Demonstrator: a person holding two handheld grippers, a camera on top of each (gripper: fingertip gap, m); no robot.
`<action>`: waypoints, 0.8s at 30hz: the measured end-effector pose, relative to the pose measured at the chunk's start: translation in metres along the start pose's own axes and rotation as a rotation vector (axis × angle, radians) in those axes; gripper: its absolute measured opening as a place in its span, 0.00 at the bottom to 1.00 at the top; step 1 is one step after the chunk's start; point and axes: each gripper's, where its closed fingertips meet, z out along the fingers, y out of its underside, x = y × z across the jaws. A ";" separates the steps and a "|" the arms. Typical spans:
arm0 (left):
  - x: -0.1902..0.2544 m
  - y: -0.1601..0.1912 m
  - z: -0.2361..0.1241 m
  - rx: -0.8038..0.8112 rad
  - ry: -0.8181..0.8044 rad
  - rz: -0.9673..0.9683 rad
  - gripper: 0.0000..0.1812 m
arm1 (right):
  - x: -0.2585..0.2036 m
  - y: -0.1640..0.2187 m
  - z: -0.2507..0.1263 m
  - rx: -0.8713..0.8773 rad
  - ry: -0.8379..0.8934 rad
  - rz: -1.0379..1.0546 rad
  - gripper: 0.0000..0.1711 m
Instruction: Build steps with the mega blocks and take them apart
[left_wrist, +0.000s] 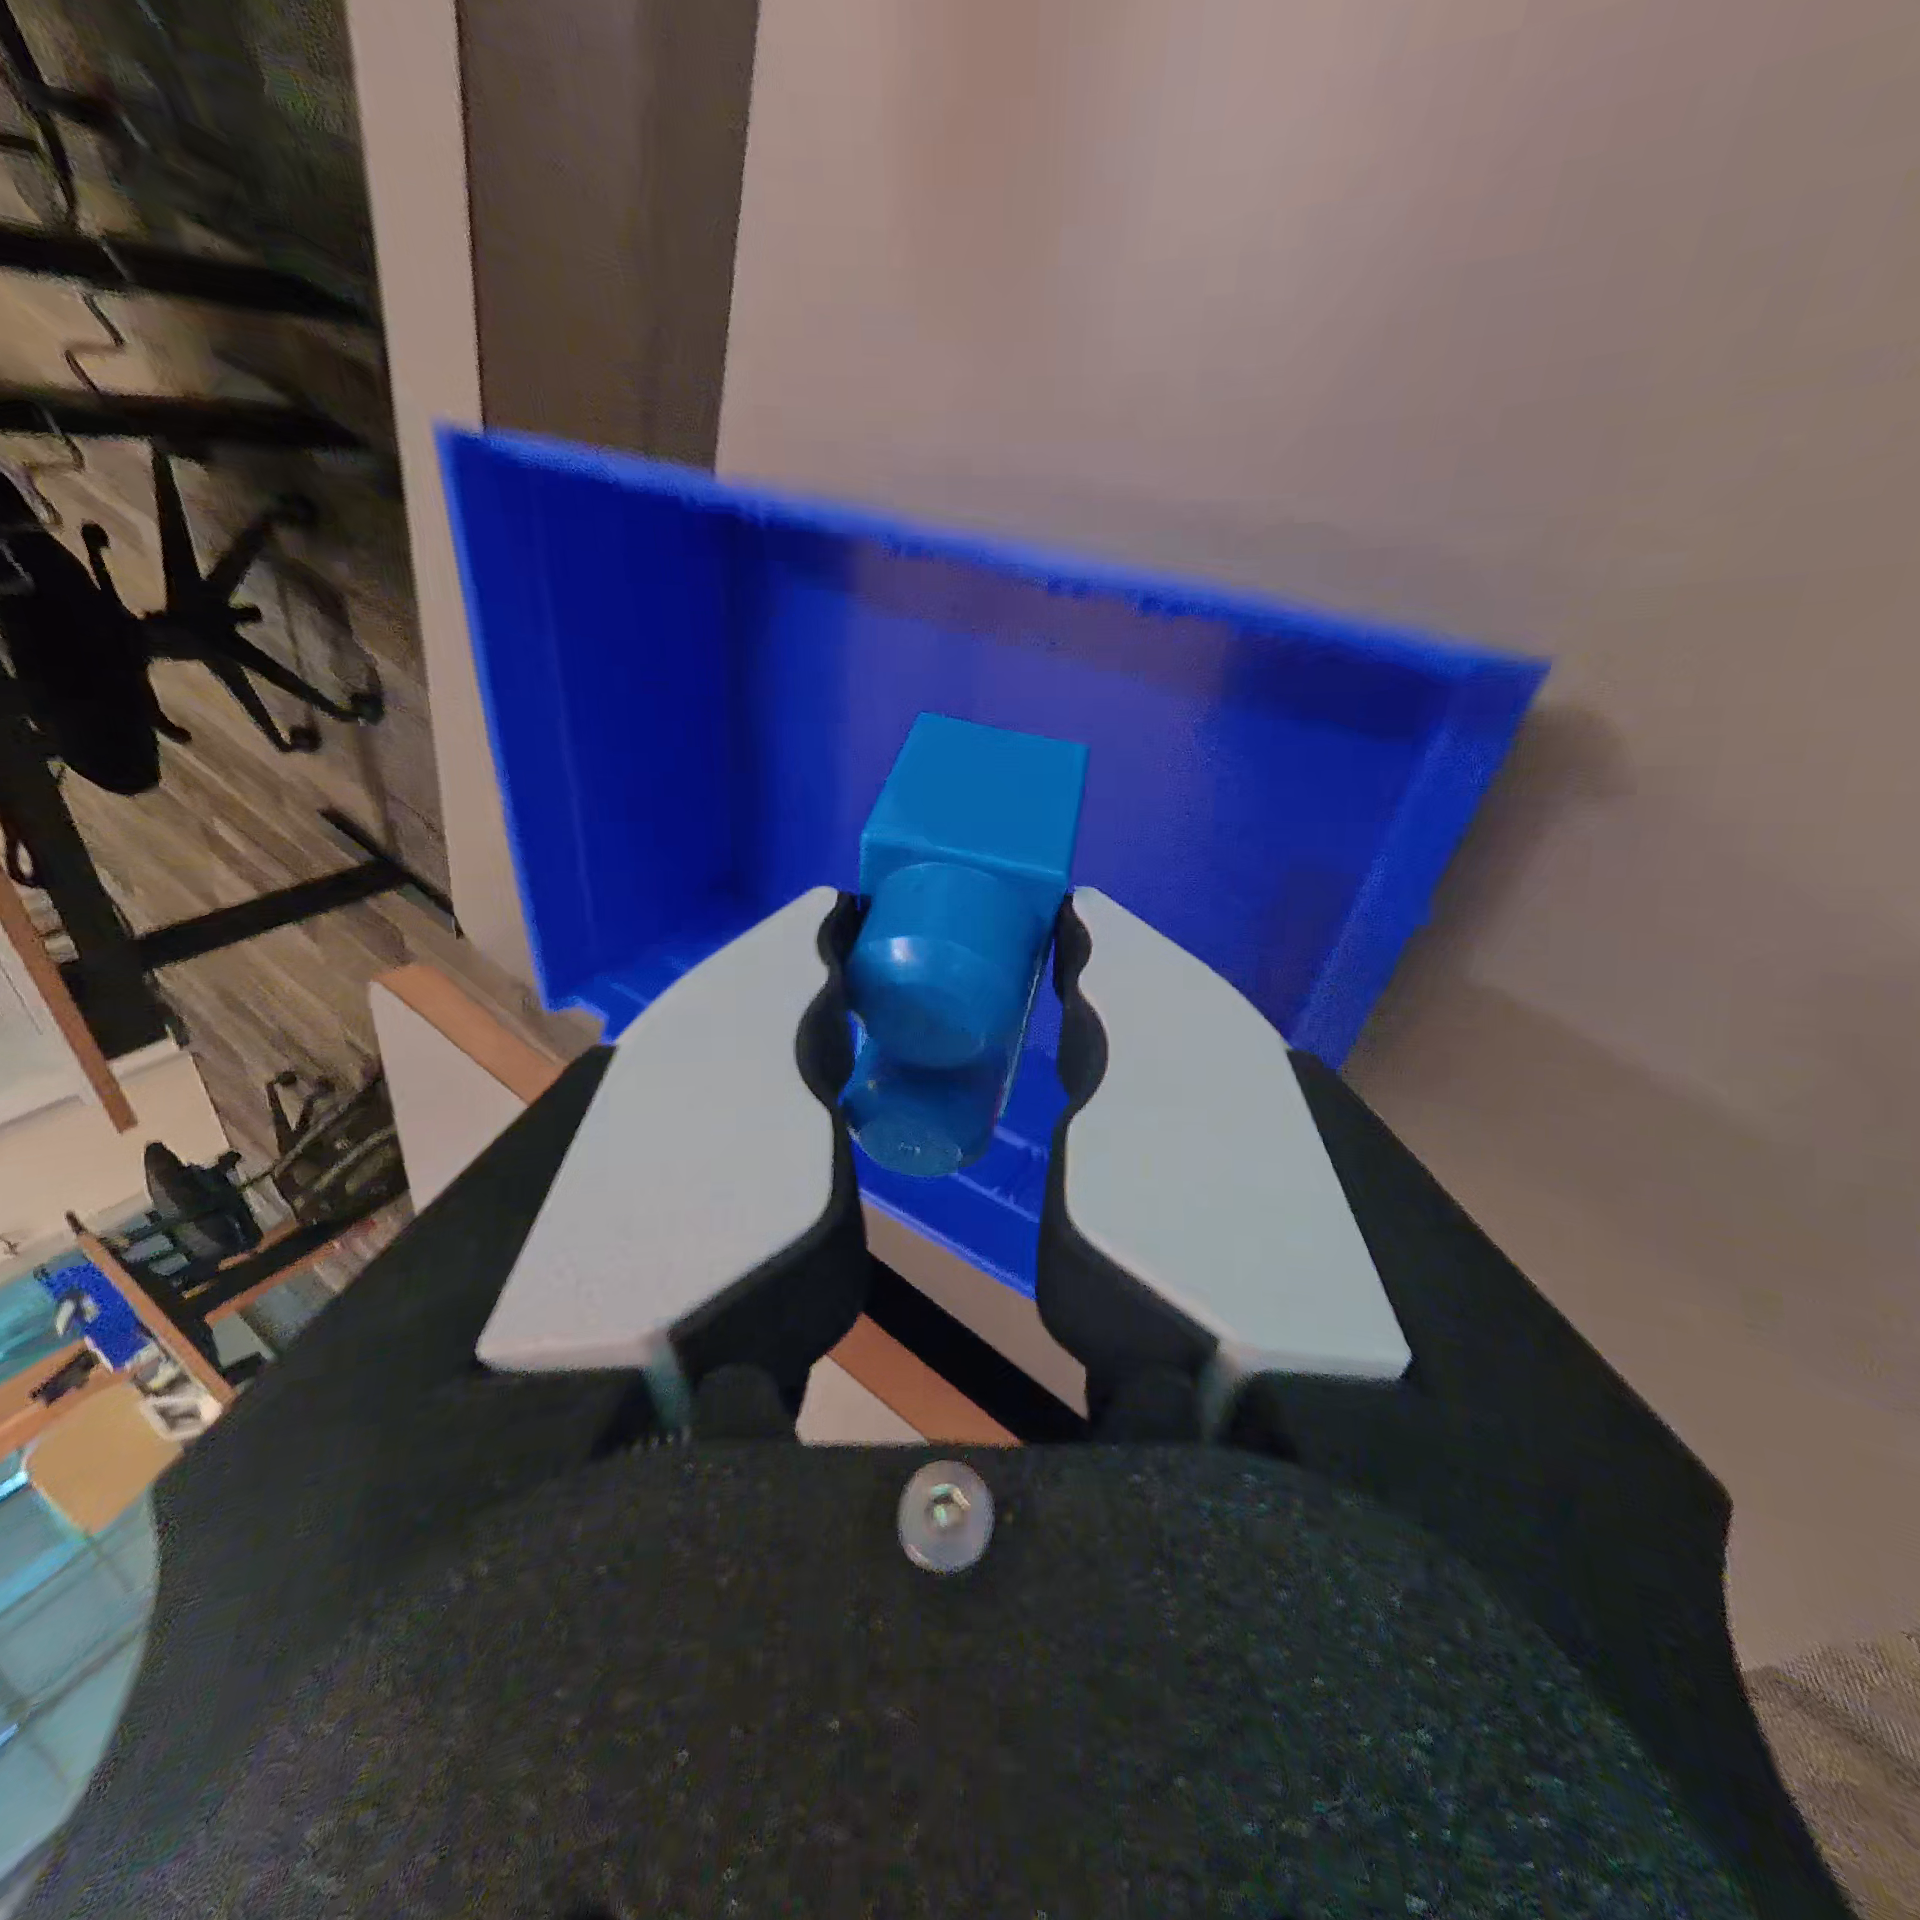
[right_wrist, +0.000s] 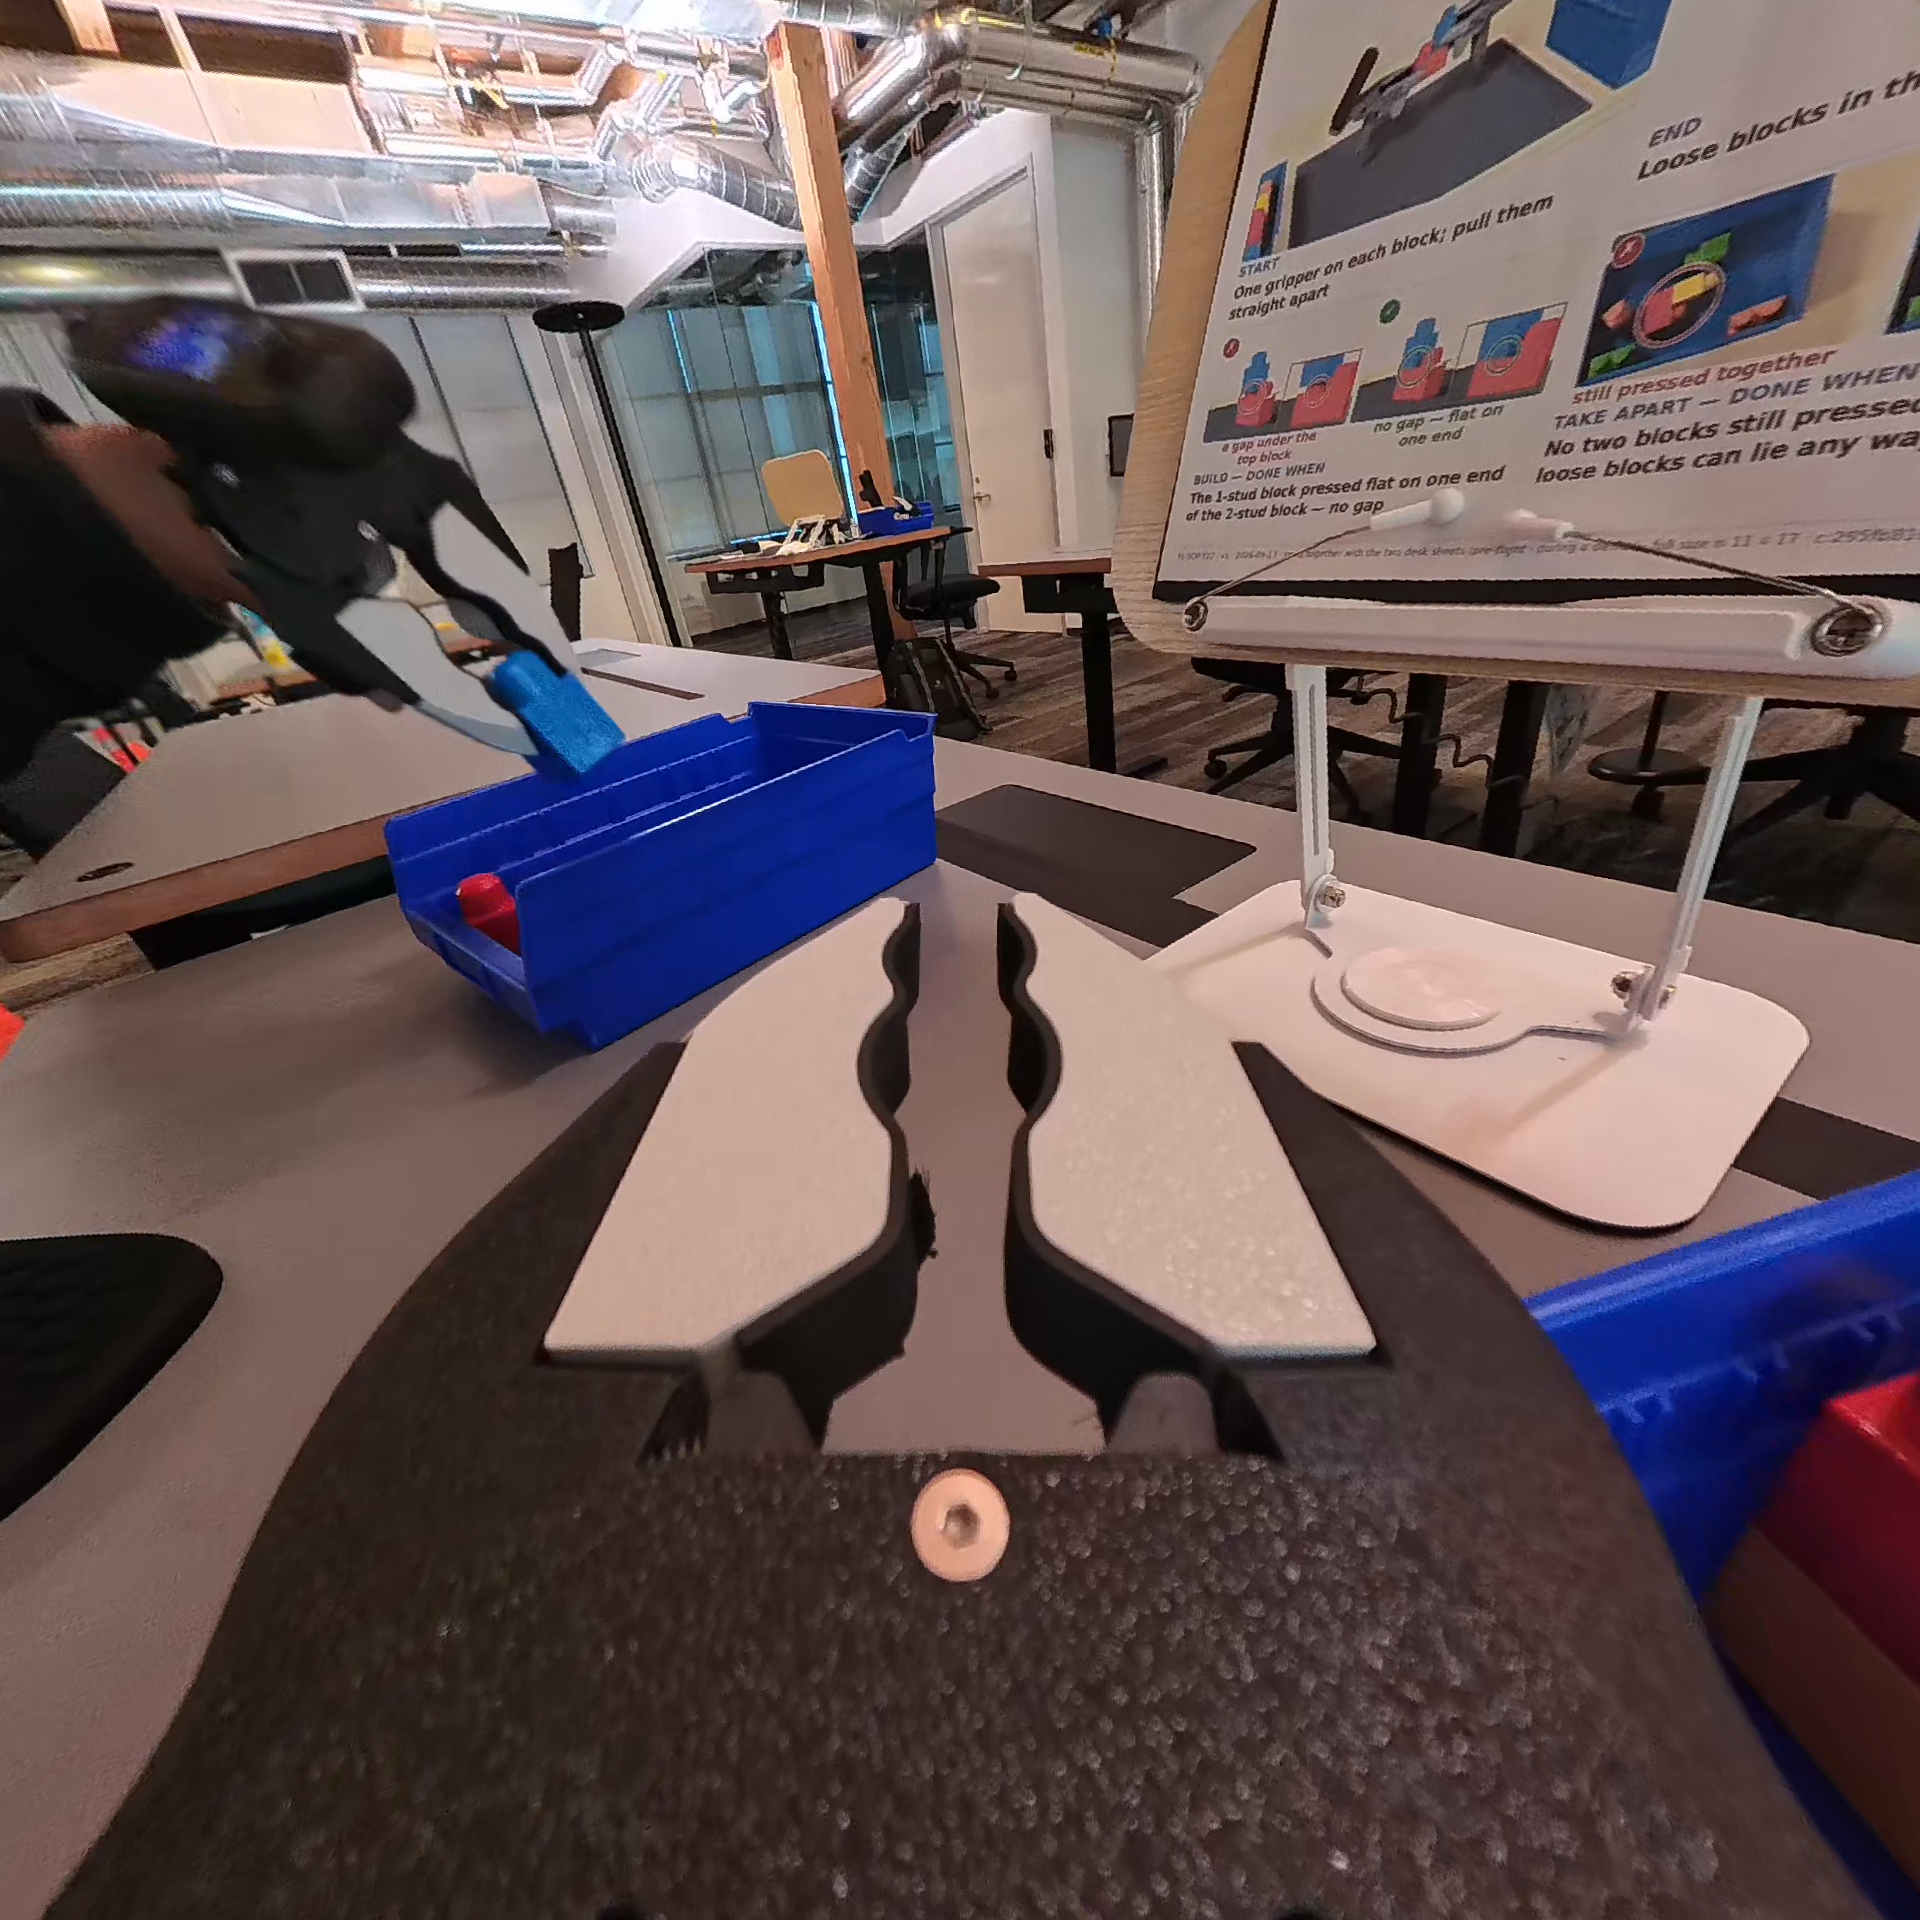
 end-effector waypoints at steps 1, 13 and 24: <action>0.006 -0.014 -0.010 0.024 0.007 0.009 0.20 | 0.000 0.000 0.000 -0.001 0.001 -0.002 0.08; 0.154 -0.140 0.012 0.074 0.375 0.228 0.20 | 0.004 -0.001 -0.003 0.002 0.012 -0.003 0.08; 0.197 -0.183 0.045 0.081 0.413 0.297 0.20 | 0.006 0.001 -0.003 -0.005 0.014 -0.004 0.08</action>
